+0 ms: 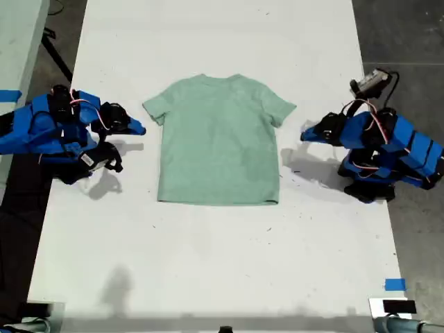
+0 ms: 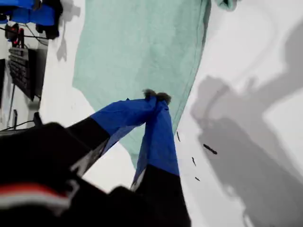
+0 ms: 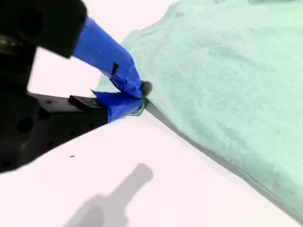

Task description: Fold t-shirt

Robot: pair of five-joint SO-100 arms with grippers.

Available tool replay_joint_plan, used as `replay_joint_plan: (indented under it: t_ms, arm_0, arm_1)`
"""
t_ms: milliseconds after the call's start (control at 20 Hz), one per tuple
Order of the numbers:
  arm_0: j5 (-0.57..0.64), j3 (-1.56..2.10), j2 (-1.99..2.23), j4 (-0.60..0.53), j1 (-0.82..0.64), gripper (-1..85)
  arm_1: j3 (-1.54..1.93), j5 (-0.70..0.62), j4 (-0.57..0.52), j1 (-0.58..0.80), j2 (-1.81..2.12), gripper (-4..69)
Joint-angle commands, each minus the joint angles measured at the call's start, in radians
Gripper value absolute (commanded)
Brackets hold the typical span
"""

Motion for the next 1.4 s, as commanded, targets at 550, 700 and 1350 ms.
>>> replay_joint_plan:
  t_ms: [550, 700, 1350]
  arm_0:
    - [0.316, -0.664, -0.669, 0.143, -0.379, 0.4]
    - [0.337, -0.686, -0.721, 0.149, -0.408, 12.5]
    - [0.383, -0.643, -0.813, 0.094, -0.462, 24.2]
  arm_1:
    - [-1.077, -0.426, 0.273, 0.325, -1.008, 3.3]
    - [-1.123, -0.456, 0.302, 0.38, -1.086, 14.5]
    - [-0.807, -0.67, -0.081, 0.508, -1.396, 31.2]
